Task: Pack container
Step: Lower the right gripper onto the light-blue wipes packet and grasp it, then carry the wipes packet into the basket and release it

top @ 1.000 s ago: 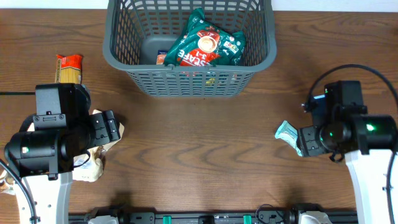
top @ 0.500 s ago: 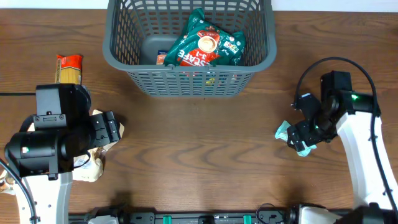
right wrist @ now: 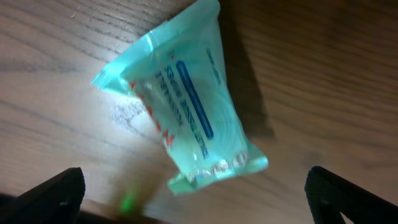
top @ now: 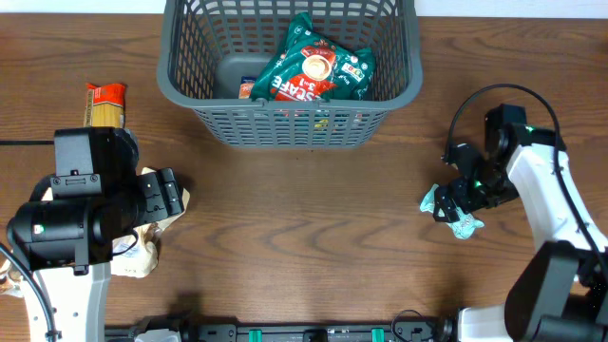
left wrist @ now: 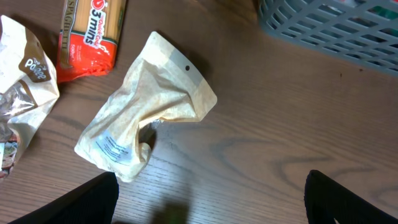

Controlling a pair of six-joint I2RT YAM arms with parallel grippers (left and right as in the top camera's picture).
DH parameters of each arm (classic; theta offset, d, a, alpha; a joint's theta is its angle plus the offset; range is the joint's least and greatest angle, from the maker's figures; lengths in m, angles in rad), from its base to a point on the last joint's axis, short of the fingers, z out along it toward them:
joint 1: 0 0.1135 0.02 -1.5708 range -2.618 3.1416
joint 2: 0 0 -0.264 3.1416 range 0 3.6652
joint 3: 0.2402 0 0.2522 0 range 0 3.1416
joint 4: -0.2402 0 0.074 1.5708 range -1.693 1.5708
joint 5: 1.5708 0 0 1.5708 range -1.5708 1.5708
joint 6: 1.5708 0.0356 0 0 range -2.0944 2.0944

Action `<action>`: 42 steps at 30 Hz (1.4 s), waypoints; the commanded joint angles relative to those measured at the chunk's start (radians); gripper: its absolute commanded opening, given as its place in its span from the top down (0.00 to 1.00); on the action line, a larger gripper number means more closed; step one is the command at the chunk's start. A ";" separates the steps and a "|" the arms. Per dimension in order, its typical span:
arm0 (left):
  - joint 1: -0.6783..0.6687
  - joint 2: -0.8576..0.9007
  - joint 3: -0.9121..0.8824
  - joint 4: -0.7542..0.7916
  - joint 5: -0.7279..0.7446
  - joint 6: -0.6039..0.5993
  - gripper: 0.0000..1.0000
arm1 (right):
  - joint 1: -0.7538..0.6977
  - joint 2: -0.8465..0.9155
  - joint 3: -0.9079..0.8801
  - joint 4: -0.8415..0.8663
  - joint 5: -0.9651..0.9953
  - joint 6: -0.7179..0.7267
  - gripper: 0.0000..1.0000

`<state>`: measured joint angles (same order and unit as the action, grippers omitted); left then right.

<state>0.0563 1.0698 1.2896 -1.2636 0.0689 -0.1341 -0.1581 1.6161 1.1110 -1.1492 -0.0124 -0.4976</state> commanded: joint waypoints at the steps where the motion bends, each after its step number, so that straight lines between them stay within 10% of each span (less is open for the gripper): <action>1: 0.004 0.000 0.022 0.000 0.003 -0.002 0.14 | -0.008 0.048 -0.024 0.022 -0.034 -0.016 0.01; 13: 0.004 0.000 0.022 0.000 0.002 -0.002 0.14 | -0.006 0.135 -0.137 0.183 -0.047 -0.011 0.08; 21: 0.004 0.000 0.022 0.000 0.002 -0.002 0.14 | -0.005 0.135 -0.146 0.243 -0.048 0.022 0.63; 24: 0.004 0.000 0.022 0.000 0.002 -0.002 0.14 | -0.005 0.135 -0.146 0.265 -0.048 0.053 0.99; 33: 0.004 0.000 0.022 0.000 0.002 -0.002 0.14 | -0.004 0.101 0.035 0.269 -0.049 0.272 0.99; 42: 0.004 0.000 0.022 0.000 0.002 -0.002 0.14 | 0.043 0.075 0.722 0.066 -0.134 0.421 0.99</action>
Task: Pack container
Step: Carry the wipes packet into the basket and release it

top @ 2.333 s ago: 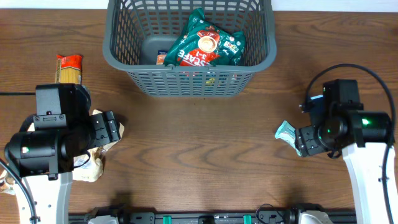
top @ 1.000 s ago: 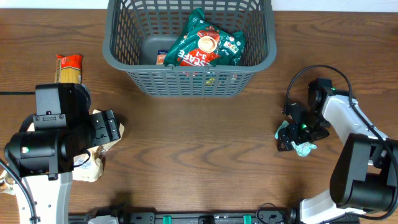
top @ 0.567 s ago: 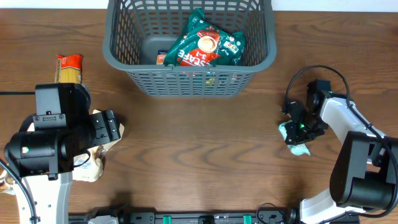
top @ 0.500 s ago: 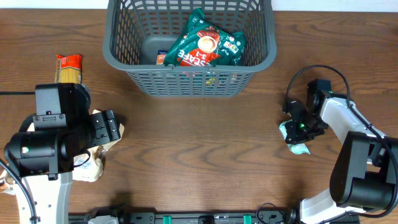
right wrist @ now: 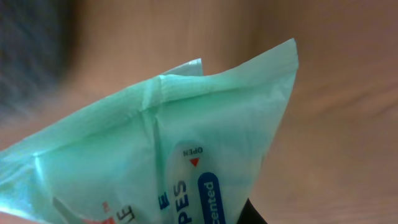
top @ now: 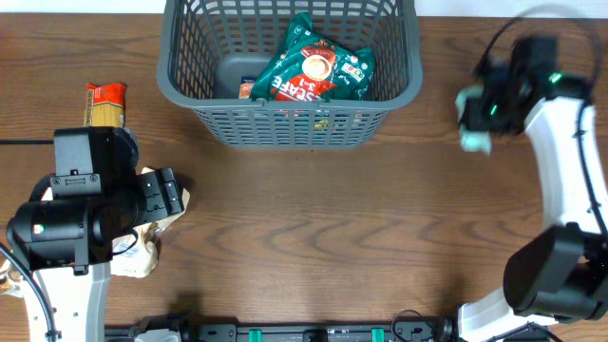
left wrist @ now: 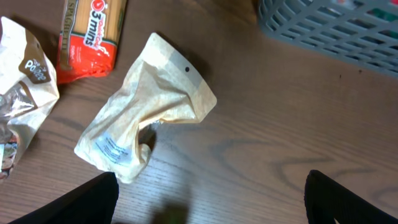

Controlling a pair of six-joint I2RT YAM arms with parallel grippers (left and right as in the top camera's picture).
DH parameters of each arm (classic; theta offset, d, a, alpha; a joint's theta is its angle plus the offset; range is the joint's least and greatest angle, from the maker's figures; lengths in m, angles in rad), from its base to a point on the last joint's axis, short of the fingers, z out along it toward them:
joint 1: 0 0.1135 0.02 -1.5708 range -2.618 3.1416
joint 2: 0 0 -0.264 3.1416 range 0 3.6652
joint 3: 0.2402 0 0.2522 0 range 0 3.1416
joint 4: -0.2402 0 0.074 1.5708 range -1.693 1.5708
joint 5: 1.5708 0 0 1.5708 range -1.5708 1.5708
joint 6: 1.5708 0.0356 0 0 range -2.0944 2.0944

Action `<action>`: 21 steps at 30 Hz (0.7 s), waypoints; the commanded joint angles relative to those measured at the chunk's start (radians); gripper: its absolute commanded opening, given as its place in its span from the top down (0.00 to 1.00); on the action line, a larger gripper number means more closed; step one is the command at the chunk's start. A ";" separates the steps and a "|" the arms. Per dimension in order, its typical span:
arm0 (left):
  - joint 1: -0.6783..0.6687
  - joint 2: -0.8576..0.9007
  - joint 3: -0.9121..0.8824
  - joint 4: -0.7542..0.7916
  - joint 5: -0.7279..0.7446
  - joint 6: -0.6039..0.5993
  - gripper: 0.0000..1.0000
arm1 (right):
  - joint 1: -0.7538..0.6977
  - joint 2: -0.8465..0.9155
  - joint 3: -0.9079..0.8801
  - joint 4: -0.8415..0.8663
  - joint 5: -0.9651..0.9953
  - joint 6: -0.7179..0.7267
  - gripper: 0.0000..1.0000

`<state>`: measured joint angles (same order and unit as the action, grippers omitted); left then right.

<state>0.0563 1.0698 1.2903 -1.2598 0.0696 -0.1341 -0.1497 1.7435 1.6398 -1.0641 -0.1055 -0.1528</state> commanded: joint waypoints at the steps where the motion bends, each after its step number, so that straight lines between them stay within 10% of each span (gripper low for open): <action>1: 0.004 0.000 0.021 -0.004 0.002 -0.002 0.14 | 0.054 -0.052 0.271 -0.026 -0.042 0.057 0.99; 11: 0.004 0.000 0.021 -0.004 0.002 -0.002 0.14 | 0.424 -0.051 0.663 -0.053 -0.019 -0.513 0.99; 21: 0.004 0.000 0.021 -0.009 0.002 -0.002 0.14 | 0.654 0.100 0.663 0.078 0.101 -0.639 0.99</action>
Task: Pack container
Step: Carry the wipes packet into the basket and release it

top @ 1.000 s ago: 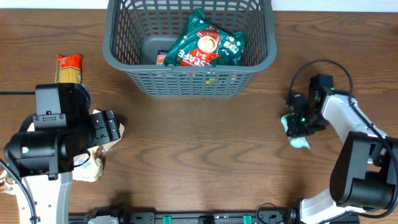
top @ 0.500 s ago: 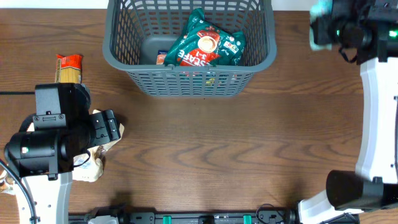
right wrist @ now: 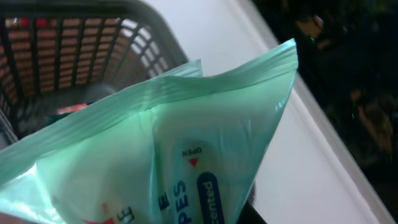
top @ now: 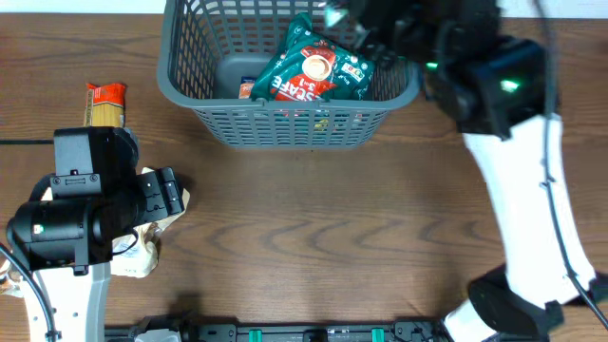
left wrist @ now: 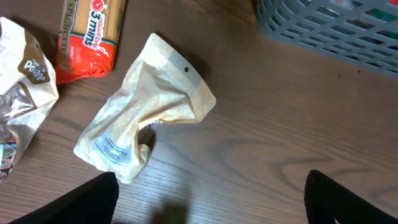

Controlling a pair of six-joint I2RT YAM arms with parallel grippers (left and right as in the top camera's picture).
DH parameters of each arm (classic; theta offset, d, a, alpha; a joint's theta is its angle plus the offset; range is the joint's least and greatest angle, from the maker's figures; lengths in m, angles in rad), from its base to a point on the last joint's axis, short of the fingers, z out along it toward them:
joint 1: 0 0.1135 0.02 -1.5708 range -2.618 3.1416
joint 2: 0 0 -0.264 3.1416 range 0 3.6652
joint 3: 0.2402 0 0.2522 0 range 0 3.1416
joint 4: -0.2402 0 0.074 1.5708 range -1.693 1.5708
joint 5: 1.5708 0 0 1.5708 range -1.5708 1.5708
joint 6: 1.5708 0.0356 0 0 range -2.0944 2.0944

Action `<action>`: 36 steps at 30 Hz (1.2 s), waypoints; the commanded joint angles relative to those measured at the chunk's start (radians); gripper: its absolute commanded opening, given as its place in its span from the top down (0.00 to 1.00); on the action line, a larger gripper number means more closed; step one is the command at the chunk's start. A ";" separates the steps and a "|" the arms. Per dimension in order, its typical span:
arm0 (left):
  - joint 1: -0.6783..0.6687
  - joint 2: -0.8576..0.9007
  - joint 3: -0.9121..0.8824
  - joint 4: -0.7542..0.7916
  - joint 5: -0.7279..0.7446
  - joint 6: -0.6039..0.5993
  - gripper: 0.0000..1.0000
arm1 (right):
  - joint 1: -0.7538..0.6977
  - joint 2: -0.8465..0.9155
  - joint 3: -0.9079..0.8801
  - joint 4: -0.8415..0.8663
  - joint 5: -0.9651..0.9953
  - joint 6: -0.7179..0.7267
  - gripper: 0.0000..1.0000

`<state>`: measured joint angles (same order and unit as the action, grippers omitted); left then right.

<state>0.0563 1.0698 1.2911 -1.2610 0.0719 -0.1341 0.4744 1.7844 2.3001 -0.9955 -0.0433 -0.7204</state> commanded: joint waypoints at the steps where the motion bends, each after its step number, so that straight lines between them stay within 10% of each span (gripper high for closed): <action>1: 0.004 0.000 0.020 -0.009 0.000 -0.002 0.14 | 0.044 0.085 0.003 0.016 0.038 -0.077 0.99; 36: 0.004 0.000 0.020 -0.019 -0.001 -0.020 0.14 | 0.060 0.465 0.004 -0.104 -0.141 -0.111 0.89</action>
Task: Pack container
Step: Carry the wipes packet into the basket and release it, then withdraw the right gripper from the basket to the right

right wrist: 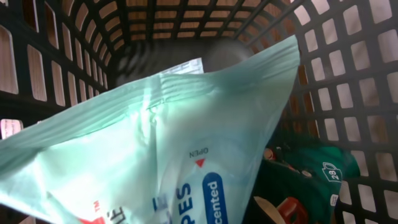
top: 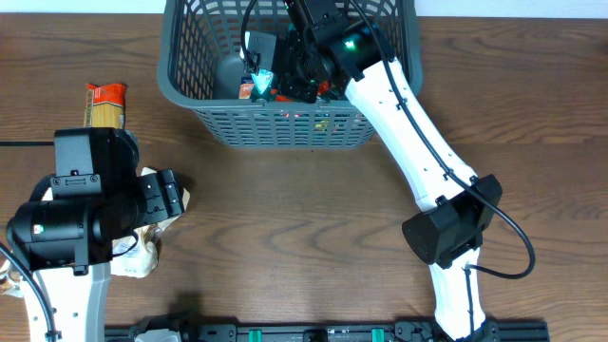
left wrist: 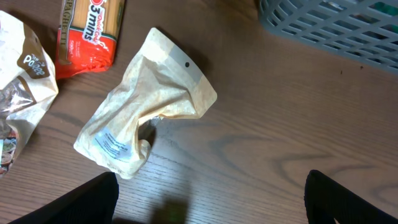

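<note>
The grey mesh basket (top: 285, 128) stands at the table's far middle. My right gripper (top: 285, 68) reaches down inside it, shut on a mint-green wipes packet (right wrist: 155, 143) that fills the right wrist view and hides the fingers. Beside the packet a dark green coffee bag (right wrist: 311, 180) lies on the basket floor. My left gripper (left wrist: 205, 208) hangs open above the table at the left, nothing between its fingers (left wrist: 93, 199). A crumpled beige pouch (left wrist: 146, 102) lies just ahead of it.
A red-and-yellow spaghetti pack (left wrist: 87, 31) lies left of the basket, also in the overhead view (top: 104, 103). A brown-and-white bag (left wrist: 22, 81) sits at the far left by the left arm. The basket's walls (right wrist: 348, 74) surround the right gripper.
My right gripper, still holding the wipes packet, was above the basket's right far rim and is now down inside the basket, over its left middle. The left arm has not moved.
My right gripper stood open over the wipes packet lying on the table at the right. Then it was shut on the packet, raised near the basket's right side, then above the rim, and now it holds it inside the basket. The left arm stayed still throughout.
</note>
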Controlling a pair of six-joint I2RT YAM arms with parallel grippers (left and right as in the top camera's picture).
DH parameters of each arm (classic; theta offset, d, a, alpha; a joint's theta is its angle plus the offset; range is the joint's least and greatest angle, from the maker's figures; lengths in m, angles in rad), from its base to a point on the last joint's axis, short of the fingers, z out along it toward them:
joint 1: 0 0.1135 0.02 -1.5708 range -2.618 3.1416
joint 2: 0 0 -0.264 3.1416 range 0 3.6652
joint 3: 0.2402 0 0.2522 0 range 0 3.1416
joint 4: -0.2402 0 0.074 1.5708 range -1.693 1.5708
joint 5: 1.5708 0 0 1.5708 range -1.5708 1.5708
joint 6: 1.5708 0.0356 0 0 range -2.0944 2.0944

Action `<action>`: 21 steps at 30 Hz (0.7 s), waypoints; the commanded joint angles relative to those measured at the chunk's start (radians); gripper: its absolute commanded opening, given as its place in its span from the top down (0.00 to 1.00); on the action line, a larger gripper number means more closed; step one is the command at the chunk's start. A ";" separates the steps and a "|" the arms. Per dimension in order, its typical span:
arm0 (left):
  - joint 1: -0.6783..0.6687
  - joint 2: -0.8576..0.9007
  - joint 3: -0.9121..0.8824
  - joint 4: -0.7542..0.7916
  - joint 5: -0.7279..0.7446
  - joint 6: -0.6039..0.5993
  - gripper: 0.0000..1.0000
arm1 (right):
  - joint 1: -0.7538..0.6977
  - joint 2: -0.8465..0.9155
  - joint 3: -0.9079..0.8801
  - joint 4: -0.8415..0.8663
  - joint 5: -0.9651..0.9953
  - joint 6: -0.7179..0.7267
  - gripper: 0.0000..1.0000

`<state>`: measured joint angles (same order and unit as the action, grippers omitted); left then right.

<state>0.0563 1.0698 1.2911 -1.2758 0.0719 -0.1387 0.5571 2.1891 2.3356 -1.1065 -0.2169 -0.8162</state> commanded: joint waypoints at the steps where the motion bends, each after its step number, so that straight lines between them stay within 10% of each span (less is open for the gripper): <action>1: 0.004 0.000 0.020 -0.003 -0.001 -0.016 0.14 | -0.023 0.053 -0.032 0.016 0.033 -0.014 0.88; 8: 0.004 0.000 0.020 -0.003 -0.001 -0.016 0.14 | -0.029 0.024 -0.032 0.077 0.036 0.072 0.31; 21: 0.004 0.000 0.020 -0.003 -0.031 -0.015 0.14 | -0.078 -0.137 0.116 0.235 0.113 0.270 0.21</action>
<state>0.0563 1.0698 1.2911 -1.2758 0.0601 -0.1387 0.5217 2.1807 2.3589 -0.8921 -0.1509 -0.6724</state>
